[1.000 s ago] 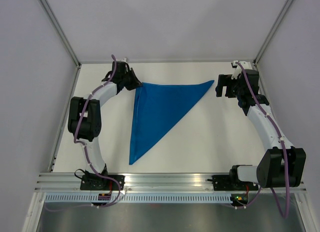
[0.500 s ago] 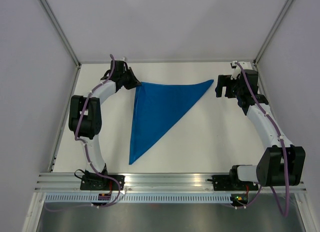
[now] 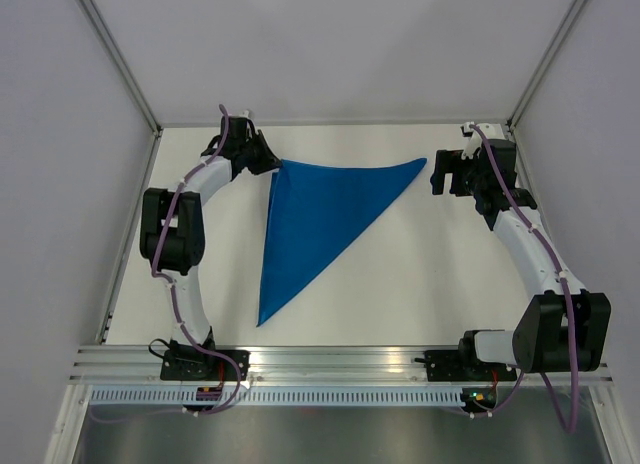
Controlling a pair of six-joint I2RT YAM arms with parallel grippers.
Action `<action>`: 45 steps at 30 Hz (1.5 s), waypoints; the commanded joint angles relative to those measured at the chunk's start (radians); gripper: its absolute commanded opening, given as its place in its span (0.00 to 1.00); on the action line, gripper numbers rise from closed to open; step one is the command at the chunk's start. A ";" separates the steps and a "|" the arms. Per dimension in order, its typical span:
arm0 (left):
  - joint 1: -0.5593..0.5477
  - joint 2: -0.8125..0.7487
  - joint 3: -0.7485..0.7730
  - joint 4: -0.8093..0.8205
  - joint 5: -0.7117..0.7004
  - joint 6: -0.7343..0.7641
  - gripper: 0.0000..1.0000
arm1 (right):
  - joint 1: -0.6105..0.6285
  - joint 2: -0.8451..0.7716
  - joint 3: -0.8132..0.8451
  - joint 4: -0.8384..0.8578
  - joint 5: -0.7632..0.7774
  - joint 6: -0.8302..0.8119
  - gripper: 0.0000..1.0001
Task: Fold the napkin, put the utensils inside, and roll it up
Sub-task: Fold the napkin, then grab a utensil with the left arm
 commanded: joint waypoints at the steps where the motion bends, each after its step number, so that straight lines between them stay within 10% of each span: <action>1: 0.011 0.021 0.050 -0.028 0.040 0.029 0.02 | -0.003 0.006 0.033 -0.012 0.002 -0.002 0.98; 15: 0.012 0.043 0.056 -0.038 0.031 0.037 0.06 | -0.001 0.003 0.031 -0.013 -0.001 -0.002 0.98; 24: 0.031 0.006 0.070 -0.043 -0.064 0.069 0.69 | -0.001 -0.002 0.036 -0.019 -0.016 0.004 0.98; 32: 0.100 -0.089 0.042 -0.123 -0.472 0.170 0.76 | -0.003 -0.013 0.033 -0.018 -0.070 0.014 0.98; 45: 0.227 0.024 0.099 -0.236 -0.621 0.287 0.81 | -0.003 -0.053 0.030 -0.025 -0.099 0.021 0.98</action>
